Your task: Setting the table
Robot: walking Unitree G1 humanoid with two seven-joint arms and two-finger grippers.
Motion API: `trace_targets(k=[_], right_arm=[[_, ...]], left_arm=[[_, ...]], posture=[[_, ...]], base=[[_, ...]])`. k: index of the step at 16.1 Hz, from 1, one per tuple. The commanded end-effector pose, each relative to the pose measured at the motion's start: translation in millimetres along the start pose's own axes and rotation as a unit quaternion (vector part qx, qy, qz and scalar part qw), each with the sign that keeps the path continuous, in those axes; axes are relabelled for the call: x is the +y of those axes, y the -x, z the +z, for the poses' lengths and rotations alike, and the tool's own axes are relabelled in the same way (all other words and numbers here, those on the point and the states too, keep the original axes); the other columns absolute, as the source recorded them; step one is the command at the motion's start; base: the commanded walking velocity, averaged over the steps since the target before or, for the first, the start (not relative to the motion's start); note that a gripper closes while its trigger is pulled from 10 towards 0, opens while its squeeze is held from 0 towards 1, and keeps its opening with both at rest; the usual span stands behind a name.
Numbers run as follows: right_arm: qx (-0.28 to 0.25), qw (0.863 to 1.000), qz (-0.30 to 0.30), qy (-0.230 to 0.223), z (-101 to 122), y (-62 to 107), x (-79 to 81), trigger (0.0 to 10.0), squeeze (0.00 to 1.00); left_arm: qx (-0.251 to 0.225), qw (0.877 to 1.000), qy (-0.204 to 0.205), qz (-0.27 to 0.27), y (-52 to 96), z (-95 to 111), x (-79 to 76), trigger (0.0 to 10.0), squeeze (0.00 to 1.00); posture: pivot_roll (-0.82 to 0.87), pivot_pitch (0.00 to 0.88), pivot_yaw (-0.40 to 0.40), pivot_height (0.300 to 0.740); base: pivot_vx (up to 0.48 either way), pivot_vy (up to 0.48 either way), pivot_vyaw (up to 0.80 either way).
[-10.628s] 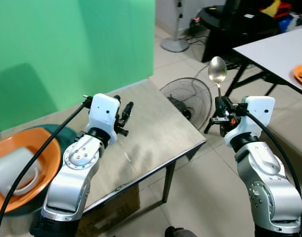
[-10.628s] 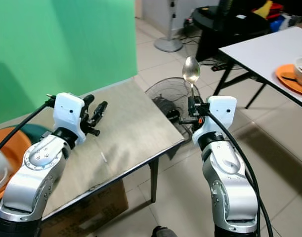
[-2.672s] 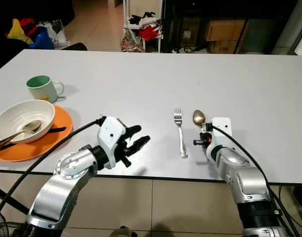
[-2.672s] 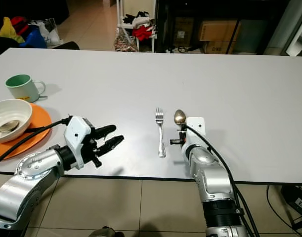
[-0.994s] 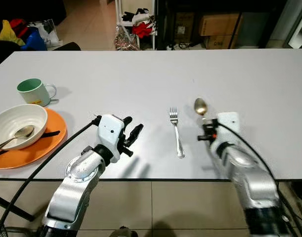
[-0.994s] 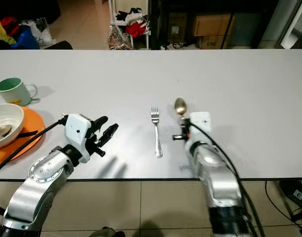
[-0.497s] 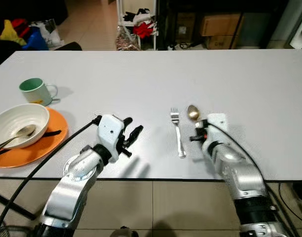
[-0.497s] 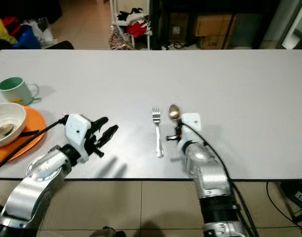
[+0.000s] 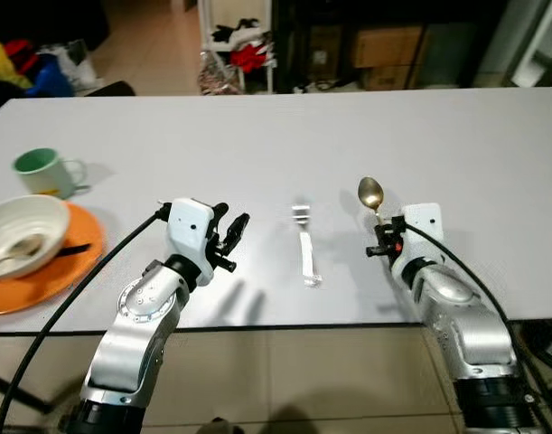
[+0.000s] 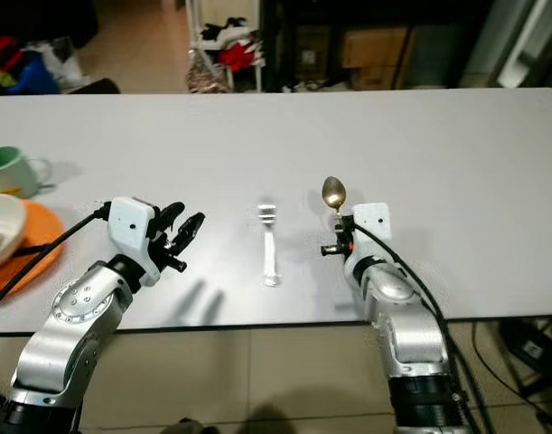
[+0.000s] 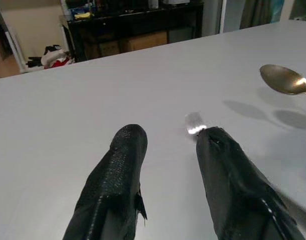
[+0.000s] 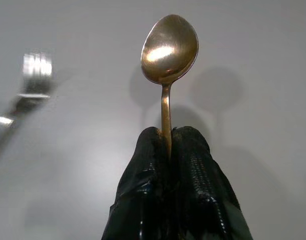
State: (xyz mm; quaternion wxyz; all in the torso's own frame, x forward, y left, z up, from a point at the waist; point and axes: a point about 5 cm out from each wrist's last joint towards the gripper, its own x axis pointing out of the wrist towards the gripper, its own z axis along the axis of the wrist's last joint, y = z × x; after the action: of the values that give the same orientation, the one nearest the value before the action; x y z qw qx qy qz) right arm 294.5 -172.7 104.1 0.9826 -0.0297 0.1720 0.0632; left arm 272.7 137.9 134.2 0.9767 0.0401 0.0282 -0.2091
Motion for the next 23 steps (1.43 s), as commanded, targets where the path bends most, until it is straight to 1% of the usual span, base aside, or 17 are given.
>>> trace_targets(k=[1, 4, 7, 9, 11, 12, 13, 16, 18, 20, 21, 23], right_arm=[[-0.011, 1.000, -0.006, 0.001, 5, 3.7, -6.6, 10.0, 0.00], [-0.010, 1.000, 0.001, 0.011, 6, 2.4, -11.0, 10.0, 0.00], [-0.007, 1.000, 0.015, 0.020, 5, 1.5, -14.5, 10.0, 0.00], [-0.004, 0.999, 0.032, 0.030, 6, -2.0, -17.0, 10.0, 0.00], [0.000, 0.999, 0.032, 0.033, 7, -4.7, -19.9, 10.0, 0.00], [0.003, 0.999, 0.026, 0.038, 9, -8.6, -26.8, 10.0, 0.00], [0.004, 0.999, 0.024, 0.040, 11, -10.2, -30.4, 10.0, 0.00], [0.000, 0.999, 0.029, 0.043, 17, -15.5, -37.5, 10.0, 0.00], [0.003, 0.998, 0.037, 0.043, 22, -24.2, -45.9, 10.0, 0.00], [0.015, 0.998, 0.047, 0.036, 21, -32.0, -50.4, 10.0, 0.00], [0.027, 0.998, 0.052, 0.031, 21, -39.5, -53.9, 10.0, 0.00], [0.033, 0.998, 0.053, 0.032, 21, -44.4, -56.1, 10.0, 0.00]], left_arm=[[0.004, 1.000, -0.003, 0.007, 0.5, -2, 0.6, 10.0, 0.00], [0.002, 1.000, -0.004, 0.007, -0.9, -1, 0.0, 10.0, 0.00], [0.002, 1.000, -0.007, 0.009, 1.3, -2, 1.1, 10.0, 0.00], [0.004, 1.000, -0.005, 0.011, 3.0, -3, 2.3, 10.0, 0.00], [0.004, 1.000, -0.007, 0.006, 3.7, -2, 2.3, 10.0, 0.00], [0.004, 1.000, -0.011, -0.004, 4.2, -2, 0.1, 10.0, 0.00], [0.003, 1.000, -0.011, -0.009, 4.6, -1, -1.5, 10.0, 0.00], [0.000, 1.000, -0.011, -0.012, 3.7, 2, -2.7, 10.0, 0.00], [-0.003, 1.000, -0.013, -0.019, 4.4, 6, -4.3, 10.0, 0.00], [-0.002, 1.000, -0.016, -0.024, 6.2, 7, -5.3, 10.0, 0.00], [0.002, 0.999, -0.022, -0.029, 9.0, 9, -5.5, 10.0, 0.00], [0.005, 0.999, -0.024, -0.038, 12.6, 11, -6.0, 10.0, 0.00]], posture=[[0.05, 0.000, 0.064, 0.740], [0.06, 0.000, 0.051, 0.740], [0.06, 0.000, 0.055, 0.740], [0.06, 0.000, 0.057, 0.740], [0.07, 0.000, 0.061, 0.740], [0.07, 0.000, 0.061, 0.740], [0.07, 0.000, 0.060, 0.740], [0.08, 0.000, 0.058, 0.740], [0.08, 0.000, 0.055, 0.740], [0.09, 0.000, 0.051, 0.740], [0.10, 0.000, 0.049, 0.740], [0.11, 0.000, 0.047, 0.740]], base=[[0.000, -0.386, 0.00], [0.000, -0.385, 0.00], [0.000, -0.369, 0.00], [0.000, 0.000, 0.00], [0.000, 0.000, 0.00], [0.000, 0.000, 0.00], [0.000, 0.000, 0.00], [0.000, 0.000, 0.00], [0.000, 0.000, 0.00], [0.000, 0.000, 0.00], [0.000, 0.000, 0.00], [0.000, 0.000, 0.00]])
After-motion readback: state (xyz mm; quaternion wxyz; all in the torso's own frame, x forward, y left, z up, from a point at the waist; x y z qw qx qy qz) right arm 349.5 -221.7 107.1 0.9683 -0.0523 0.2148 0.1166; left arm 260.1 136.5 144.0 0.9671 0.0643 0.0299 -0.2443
